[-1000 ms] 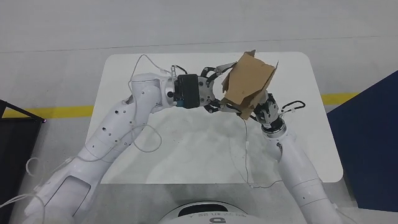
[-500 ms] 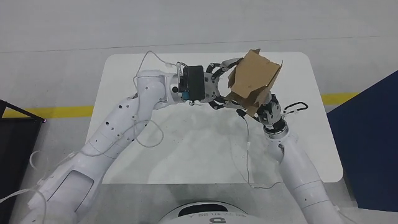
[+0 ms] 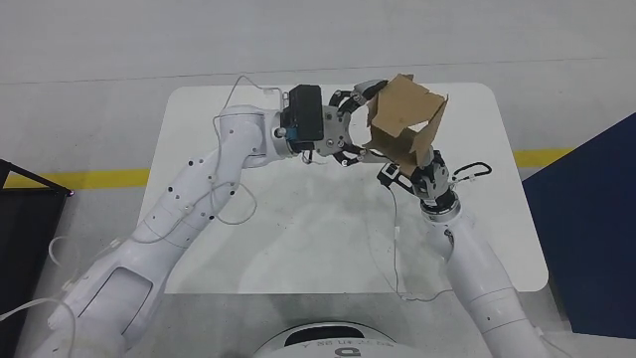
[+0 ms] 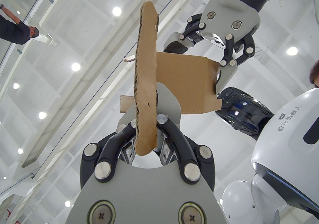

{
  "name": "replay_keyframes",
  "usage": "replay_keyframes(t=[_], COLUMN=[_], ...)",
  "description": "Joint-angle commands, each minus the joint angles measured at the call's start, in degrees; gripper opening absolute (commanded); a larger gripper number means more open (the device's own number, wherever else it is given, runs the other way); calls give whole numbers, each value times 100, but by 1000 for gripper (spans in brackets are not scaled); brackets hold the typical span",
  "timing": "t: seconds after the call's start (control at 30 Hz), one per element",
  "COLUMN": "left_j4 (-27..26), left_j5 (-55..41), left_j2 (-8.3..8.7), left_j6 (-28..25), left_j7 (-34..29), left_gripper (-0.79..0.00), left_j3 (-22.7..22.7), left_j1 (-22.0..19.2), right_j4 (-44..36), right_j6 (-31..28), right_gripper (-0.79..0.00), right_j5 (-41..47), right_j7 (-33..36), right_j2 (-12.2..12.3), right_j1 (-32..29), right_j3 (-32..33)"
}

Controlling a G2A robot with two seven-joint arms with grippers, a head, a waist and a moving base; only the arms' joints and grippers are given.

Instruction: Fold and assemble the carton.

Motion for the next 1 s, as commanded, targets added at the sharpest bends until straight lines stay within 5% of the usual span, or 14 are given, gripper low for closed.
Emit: replay_keyframes(t=[0.0, 0.53, 0.77, 0.97], left_j4=[3, -82, -169, -234], left_j5=[-15, -773, -679, -802], left_j2=[4, -70, -70, -100], left_j6=[-8, -322, -170, -197], left_j7=[-108, -520, -811, -947], left_gripper=[0, -6, -237, -240], left_j3=[-47, -52, -139, -107], left_j1=[-20, -31, -22, -18], right_j4=[8, 125, 153, 169], right_j6=[-3, -116, -164, -216], right_gripper=[-785, -785, -785, -785], right_j5=[-2, 30, 3, 14], right_j7=[3, 116, 164, 216], right_j2=[6, 29, 34, 41], right_j1=[11, 100, 123, 125], right_j3=[-13, -84, -119, -131])
